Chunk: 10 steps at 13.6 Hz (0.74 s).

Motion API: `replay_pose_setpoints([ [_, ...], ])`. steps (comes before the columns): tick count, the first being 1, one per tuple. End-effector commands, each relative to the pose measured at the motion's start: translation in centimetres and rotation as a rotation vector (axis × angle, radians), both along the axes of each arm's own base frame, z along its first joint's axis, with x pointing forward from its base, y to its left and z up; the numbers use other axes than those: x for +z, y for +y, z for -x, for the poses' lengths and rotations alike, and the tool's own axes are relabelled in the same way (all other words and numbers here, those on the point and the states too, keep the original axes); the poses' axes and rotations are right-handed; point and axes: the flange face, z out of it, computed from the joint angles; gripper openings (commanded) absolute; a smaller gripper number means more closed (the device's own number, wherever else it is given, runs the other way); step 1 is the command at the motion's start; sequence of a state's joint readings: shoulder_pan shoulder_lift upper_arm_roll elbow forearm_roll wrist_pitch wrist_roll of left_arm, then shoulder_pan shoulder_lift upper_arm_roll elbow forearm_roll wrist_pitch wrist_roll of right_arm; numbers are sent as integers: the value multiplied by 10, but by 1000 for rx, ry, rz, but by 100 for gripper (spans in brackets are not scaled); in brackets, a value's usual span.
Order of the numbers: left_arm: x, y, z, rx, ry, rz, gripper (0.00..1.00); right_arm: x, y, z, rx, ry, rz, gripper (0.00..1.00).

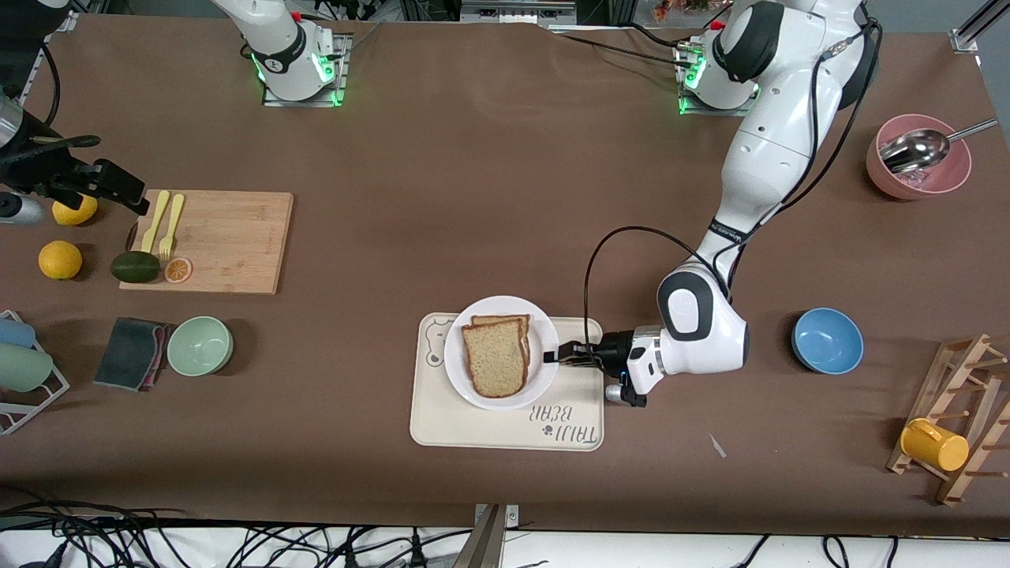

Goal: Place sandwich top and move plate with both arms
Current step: 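Settle the plate on the tray and open the left gripper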

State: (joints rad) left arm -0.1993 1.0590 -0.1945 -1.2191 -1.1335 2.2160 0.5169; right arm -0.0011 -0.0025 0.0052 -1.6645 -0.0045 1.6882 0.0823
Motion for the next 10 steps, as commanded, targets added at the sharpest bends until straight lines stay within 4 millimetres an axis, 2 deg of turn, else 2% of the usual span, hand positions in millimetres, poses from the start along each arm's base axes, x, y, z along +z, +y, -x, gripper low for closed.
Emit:
replay_pose_setpoints([
  [1,2,-5,-16,15,-2,10,0,5,1,-1,-10,5,-15,100],
  [3,1,-6,-18,18,-7,15,0,5,1,-1,-10,5,-15,100],
  [6,-11,-3,-25,44,-22,11,0,5,1,-1,-10,5,-15,100],
  [10,-13,-8,-23,45,-24,5,0,5,1,0,-10,5,-15,100],
])
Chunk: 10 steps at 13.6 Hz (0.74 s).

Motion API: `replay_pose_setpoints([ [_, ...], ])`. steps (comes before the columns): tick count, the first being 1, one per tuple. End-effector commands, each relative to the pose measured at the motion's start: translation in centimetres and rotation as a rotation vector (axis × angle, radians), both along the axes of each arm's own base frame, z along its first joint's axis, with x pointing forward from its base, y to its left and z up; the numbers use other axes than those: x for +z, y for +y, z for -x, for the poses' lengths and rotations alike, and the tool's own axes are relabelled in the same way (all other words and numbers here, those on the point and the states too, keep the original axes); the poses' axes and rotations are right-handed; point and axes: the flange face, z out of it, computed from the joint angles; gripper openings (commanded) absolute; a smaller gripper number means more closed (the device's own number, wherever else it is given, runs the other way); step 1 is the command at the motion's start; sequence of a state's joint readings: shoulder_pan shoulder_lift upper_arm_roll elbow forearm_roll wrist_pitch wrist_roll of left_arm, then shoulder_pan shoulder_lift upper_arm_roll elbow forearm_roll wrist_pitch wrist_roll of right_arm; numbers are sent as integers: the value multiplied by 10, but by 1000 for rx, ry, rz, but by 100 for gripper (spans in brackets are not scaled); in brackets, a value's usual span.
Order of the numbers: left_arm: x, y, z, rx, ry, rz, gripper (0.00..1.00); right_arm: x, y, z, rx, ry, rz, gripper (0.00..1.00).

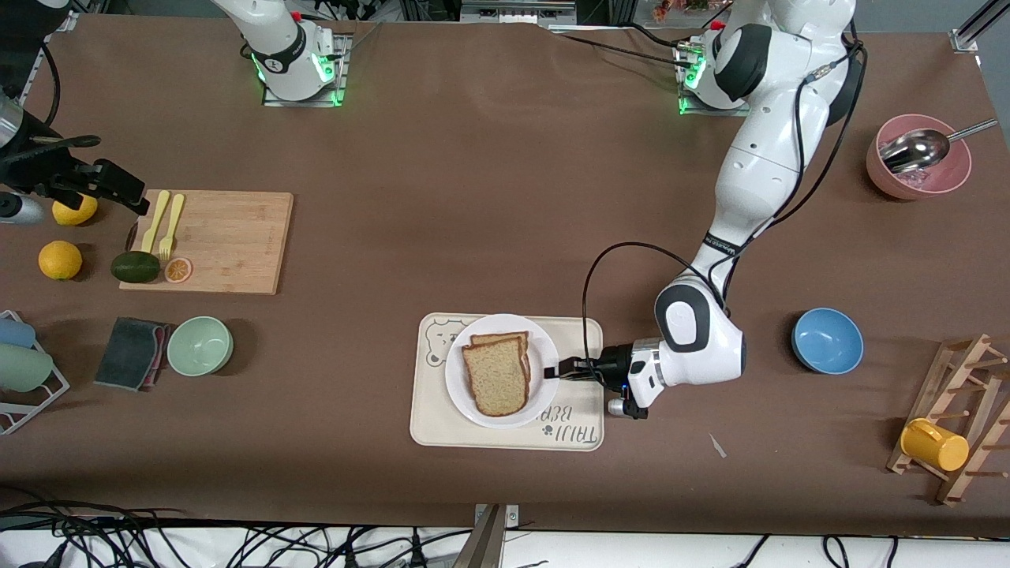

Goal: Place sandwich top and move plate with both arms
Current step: 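Settle the plate on the tray and open the left gripper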

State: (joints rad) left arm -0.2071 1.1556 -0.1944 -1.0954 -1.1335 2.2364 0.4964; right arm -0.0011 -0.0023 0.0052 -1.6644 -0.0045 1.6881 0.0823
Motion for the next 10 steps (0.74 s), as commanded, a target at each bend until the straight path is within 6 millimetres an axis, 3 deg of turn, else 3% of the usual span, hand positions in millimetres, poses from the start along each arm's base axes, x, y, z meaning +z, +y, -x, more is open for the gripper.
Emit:
replay_pose_setpoints([
  [1,4,-7,-7,5,-7,-1,0,5,1,0,-10,5,-15,100],
  [3,4,-7,-6,13,7,0,0,5,1,0,-10,5,-15,100],
  [4,4,-6,-6,25,27,1,6,5,1,0,-10,5,-15,100],
  [8,7,-5,-7,29,29,0,13,5,1,0,-10,5,-15,100],
  [10,7,-6,-7,28,31,-1,33,5,1,0,-10,5,-15,100],
])
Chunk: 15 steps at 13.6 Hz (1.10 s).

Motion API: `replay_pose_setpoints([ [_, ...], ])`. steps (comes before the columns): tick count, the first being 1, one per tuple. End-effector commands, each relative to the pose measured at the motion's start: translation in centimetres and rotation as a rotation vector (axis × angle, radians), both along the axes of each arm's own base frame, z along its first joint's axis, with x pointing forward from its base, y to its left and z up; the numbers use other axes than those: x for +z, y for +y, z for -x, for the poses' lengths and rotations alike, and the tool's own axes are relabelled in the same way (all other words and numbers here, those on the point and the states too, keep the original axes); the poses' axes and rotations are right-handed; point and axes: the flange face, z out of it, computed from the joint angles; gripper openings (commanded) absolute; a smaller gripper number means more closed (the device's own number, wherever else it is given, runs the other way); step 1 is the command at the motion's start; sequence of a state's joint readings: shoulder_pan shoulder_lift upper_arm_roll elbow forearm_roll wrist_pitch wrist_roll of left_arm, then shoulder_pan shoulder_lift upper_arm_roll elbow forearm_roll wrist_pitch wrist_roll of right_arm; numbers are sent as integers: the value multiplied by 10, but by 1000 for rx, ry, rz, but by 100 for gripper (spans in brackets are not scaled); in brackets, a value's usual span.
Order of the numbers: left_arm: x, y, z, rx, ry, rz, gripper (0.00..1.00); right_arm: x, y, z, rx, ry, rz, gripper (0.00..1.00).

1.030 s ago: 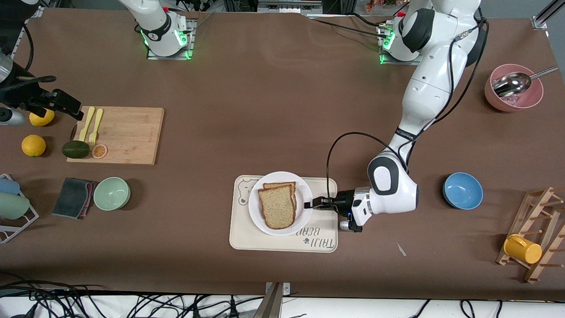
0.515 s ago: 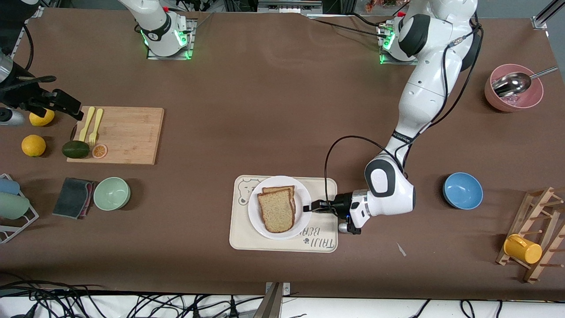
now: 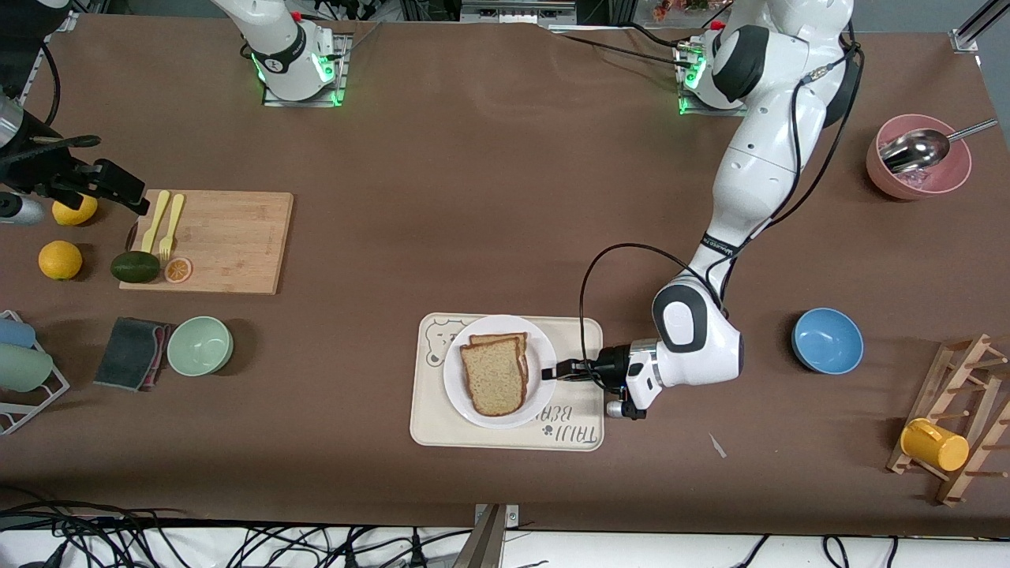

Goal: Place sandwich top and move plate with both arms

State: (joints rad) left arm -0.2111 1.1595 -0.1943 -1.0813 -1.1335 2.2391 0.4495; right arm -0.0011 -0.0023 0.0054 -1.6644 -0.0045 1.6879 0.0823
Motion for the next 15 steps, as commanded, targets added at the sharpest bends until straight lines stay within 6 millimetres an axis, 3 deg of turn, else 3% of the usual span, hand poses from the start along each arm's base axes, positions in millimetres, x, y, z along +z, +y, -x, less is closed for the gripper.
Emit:
replay_pose_setpoints([
  [1,5,-3,-5,4,0,-6,38,5,2,0,-9,4,-15,100],
  [6,11,-2,-6,-4,-9,-13,52,5,4,0,-5,4,-15,100],
  [9,10,6,-8,2,-15,-32,75,5,4,0,-5,4,-15,100],
  [12,15,12,-10,-6,-24,-49,76,5,4,0,-5,4,-15,100],
  [15,45,22,-12,-31,-2,-126,76,5,4,0,-5,4,-15,100],
])
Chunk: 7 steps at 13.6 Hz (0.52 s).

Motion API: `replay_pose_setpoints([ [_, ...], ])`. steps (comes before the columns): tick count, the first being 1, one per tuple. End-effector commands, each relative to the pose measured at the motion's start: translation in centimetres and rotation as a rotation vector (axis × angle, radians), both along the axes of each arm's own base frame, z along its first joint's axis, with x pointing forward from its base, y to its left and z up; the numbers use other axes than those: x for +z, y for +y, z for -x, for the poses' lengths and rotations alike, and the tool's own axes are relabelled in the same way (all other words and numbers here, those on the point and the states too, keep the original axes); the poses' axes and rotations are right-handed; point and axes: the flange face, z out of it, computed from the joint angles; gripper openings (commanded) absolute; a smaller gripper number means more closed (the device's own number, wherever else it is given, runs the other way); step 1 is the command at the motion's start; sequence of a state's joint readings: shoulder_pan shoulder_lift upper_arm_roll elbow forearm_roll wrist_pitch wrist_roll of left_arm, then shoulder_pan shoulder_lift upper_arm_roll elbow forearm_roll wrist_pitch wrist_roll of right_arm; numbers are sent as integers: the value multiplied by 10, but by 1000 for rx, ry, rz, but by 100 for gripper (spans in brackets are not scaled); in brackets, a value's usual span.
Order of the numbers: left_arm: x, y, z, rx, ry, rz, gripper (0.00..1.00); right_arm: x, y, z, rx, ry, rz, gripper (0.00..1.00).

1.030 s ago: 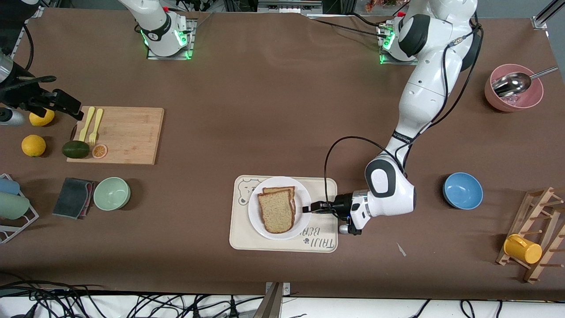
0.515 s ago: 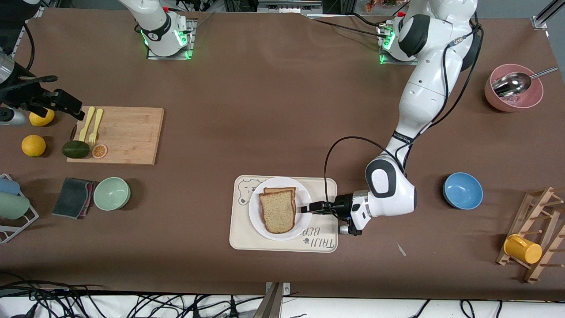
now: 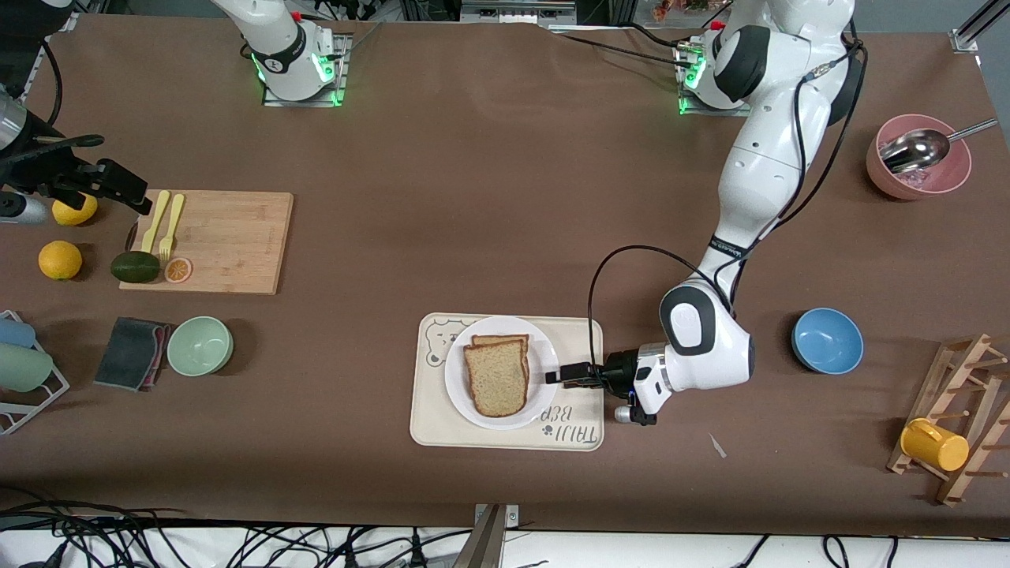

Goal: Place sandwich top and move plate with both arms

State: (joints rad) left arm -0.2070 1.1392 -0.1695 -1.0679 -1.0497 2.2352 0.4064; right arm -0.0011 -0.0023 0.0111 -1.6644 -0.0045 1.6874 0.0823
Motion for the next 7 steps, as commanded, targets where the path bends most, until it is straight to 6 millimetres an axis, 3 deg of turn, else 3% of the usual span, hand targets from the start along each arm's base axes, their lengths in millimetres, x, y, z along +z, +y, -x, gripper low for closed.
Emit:
replay_pose_setpoints([
  [1,38,10,0,-22,44,-49,76,5,1,0,-10,4,-15,100],
  [3,72,18,7,-47,74,-44,80,5,1,0,-10,4,-15,100],
  [5,111,32,16,-105,89,-141,95,5,1,0,-10,4,-15,100],
  [7,153,56,22,-159,116,-270,99,5,1,0,-10,4,-15,100],
])
